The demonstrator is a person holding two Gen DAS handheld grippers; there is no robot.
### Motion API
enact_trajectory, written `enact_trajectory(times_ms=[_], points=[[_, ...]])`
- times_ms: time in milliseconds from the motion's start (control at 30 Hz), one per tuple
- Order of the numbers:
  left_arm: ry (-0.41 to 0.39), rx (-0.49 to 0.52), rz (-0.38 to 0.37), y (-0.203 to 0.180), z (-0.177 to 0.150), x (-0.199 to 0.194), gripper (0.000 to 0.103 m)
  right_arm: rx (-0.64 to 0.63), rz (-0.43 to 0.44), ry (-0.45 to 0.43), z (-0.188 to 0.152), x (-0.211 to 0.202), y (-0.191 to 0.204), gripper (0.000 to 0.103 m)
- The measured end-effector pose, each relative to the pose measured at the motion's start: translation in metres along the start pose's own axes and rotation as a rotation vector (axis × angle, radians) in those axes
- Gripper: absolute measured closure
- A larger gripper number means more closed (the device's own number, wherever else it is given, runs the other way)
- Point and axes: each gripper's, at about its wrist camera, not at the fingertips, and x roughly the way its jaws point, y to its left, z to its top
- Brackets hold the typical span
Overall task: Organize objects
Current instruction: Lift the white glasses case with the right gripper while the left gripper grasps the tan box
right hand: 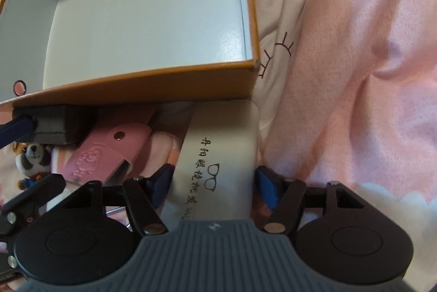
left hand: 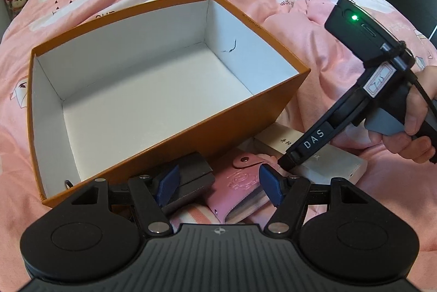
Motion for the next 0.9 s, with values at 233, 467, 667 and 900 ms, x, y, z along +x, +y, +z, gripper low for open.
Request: enact_trajectory(times_ms=[233,467,667,900], points=[[-0.012,-0.019,-0.012,0.000,0.000,-0.004,0.025,-0.082,-0.041,-0.040,-0.019,-0.011,0.011,0.036],[-0.046,-0.034,-0.068,-0.003,0.004,-0.014,0.025,-0.087,-0.015,-0.095,-0.050,-0.034,0.008,0.036],[-0.020,0.045,-0.178,-0.013,0.003,-0.018,0.027,-0.070,-0.029,-0.210,-0.073,-0.069,-0.003,0.036],[0.051,0.174,-0.284,-0.042,0.003,-0.009,0.028,-0.004,-0.060,-0.296,-0.076,-0.102,-0.031,0.036]])
